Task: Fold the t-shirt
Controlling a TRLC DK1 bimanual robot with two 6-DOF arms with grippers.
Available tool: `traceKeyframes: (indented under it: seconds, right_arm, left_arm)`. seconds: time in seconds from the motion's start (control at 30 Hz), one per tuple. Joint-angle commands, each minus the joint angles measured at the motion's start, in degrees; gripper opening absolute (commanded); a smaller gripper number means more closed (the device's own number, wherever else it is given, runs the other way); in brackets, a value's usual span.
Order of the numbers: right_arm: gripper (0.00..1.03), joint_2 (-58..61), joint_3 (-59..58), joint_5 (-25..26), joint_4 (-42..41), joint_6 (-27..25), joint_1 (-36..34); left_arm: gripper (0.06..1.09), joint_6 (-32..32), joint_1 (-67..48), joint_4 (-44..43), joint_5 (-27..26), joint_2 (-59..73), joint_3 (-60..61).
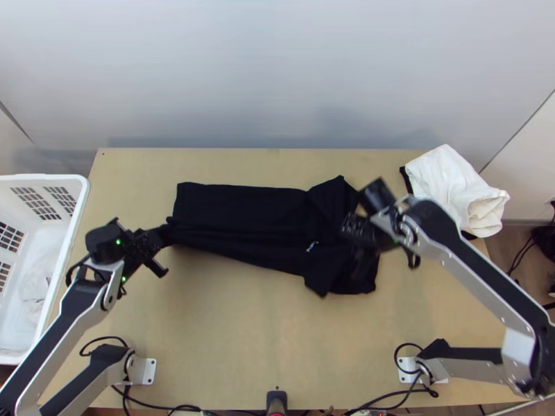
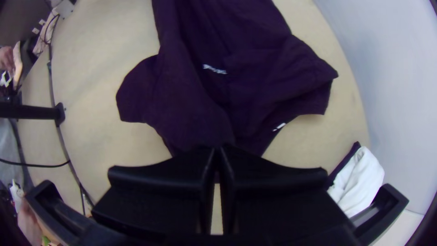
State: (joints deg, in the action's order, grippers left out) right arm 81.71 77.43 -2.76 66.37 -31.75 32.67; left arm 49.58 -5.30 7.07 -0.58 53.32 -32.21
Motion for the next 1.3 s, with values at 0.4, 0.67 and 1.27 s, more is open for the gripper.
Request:
traceKeyframes:
  seconds: [0.4,0.67,1.27]
  right_arm:
    - [0.03,30.1,21.9,3.1,-24.7,-10.4,-16.8]
    - [0.03,37.5,21.4,3.3,-34.7,-11.6,-17.3]
    - [1.00,30.8,11.9,5.1,-44.2,-10.1,-16.8]
  left_arm:
    - [0.09,1.7,3.2,-7.2,2.3,26.6,-16.2]
    - [0.09,1.8,4.1,-15.0,4.5,38.2,-20.8]
    - [1.05,-2.6,6.4,-13.2,4.8,40.0,-23.5]
